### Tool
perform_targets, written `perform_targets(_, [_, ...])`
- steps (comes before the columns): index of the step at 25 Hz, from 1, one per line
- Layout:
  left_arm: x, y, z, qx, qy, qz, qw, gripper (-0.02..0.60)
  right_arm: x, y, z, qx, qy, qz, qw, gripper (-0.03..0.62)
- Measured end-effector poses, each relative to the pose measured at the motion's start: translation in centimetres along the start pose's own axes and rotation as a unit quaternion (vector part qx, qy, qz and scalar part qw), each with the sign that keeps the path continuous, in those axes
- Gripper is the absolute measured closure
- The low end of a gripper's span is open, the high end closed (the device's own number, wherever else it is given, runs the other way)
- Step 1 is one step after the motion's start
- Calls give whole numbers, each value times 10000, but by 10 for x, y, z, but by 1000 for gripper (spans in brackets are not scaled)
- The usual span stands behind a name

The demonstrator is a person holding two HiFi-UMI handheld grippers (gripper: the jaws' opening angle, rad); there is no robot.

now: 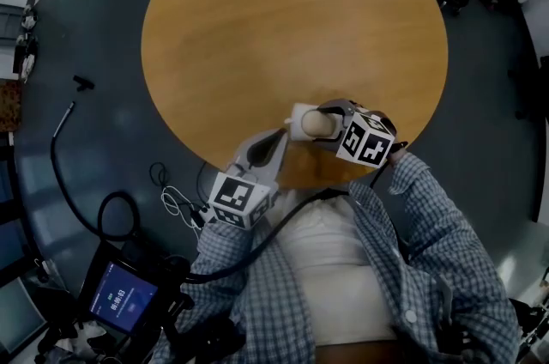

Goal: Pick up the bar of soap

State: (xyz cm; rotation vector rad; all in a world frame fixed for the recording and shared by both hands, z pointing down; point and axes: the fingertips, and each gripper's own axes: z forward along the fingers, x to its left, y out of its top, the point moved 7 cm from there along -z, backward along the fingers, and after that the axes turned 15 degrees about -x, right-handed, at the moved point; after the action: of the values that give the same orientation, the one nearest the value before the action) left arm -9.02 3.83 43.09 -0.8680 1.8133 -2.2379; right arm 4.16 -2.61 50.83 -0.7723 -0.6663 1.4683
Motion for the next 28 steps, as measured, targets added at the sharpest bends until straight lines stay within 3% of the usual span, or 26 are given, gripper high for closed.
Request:
perform_targets(5, [4, 1, -2, -61, 100, -77, 9999, 583, 4, 3, 2, 44, 56, 38, 10000, 310])
perform_targets(9, [4, 3, -1, -105, 77, -85, 9999, 583, 6, 6, -2, -172, -133, 281, 9994, 322])
perform_targets(12, [4, 3, 0, -143, 45, -91, 9998, 583, 5, 8, -10, -548, -403, 637, 9957, 322])
perform_targets(15, [3, 6, 2, -185, 1, -87, 9998, 583, 2, 8, -26, -1210, -860, 1293, 9804, 322])
perform_targets(18, [2, 10, 2, -268, -65, -123, 9995, 583, 2, 19, -48, -2173, -1341, 2003, 9459, 322])
perform_targets(23, [0, 14, 3, -335, -174, -144, 9992, 583, 9, 40, -79, -3694, -1759, 2998, 8618, 322])
perform_targets(25, [0, 15, 5, -333, -219, -137, 9991, 583, 11, 43, -86, -4056, -1800, 3314, 8326, 322])
perform_targets(28, [-2, 16, 8, -320, -289, -135, 9990, 583, 14, 41, -90, -4357, -1828, 3667, 8014, 322])
